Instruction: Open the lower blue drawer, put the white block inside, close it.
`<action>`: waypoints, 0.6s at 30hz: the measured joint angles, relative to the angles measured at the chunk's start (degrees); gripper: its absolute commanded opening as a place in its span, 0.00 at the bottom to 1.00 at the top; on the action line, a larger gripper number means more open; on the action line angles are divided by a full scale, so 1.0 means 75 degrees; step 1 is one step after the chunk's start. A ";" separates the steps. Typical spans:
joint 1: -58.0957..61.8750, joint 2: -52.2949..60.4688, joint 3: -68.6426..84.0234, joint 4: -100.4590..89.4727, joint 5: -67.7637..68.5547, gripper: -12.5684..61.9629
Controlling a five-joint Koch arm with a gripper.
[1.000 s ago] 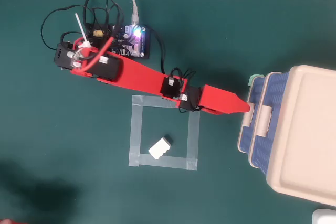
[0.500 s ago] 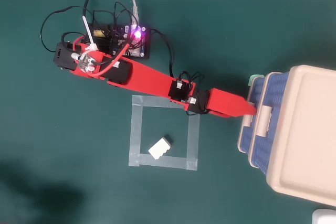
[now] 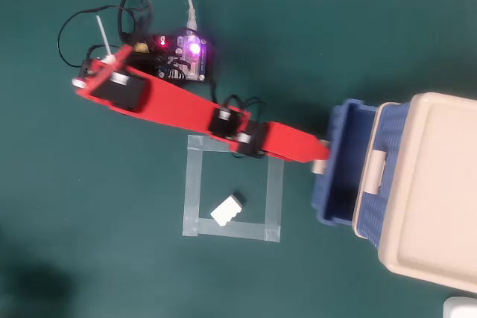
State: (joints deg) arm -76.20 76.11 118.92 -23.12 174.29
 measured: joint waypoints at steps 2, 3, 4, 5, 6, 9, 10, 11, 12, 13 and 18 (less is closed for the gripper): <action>0.0176 0.1043 0.1066 0.0094 0.0070 0.06; 0.0223 0.1418 0.1465 0.0094 0.0070 0.06; 0.0234 0.1863 0.2051 0.0105 0.0070 0.06; 0.0258 0.2320 0.2613 0.0164 0.0070 0.07; 0.0363 0.2836 0.2953 0.0199 0.0070 0.11; 0.0375 0.3199 0.3047 0.0340 0.0070 0.53; 0.0375 0.3234 0.3070 0.0340 0.0070 0.61; 0.0387 0.3281 0.3117 0.0340 0.0070 0.62; 0.0398 0.3363 0.3129 0.0340 0.0070 0.63; 0.0445 0.3551 0.3129 0.0340 0.0070 0.63; 0.0504 0.6000 0.3070 0.3129 0.0070 0.63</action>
State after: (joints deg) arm -72.42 121.11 141.94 0.35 174.81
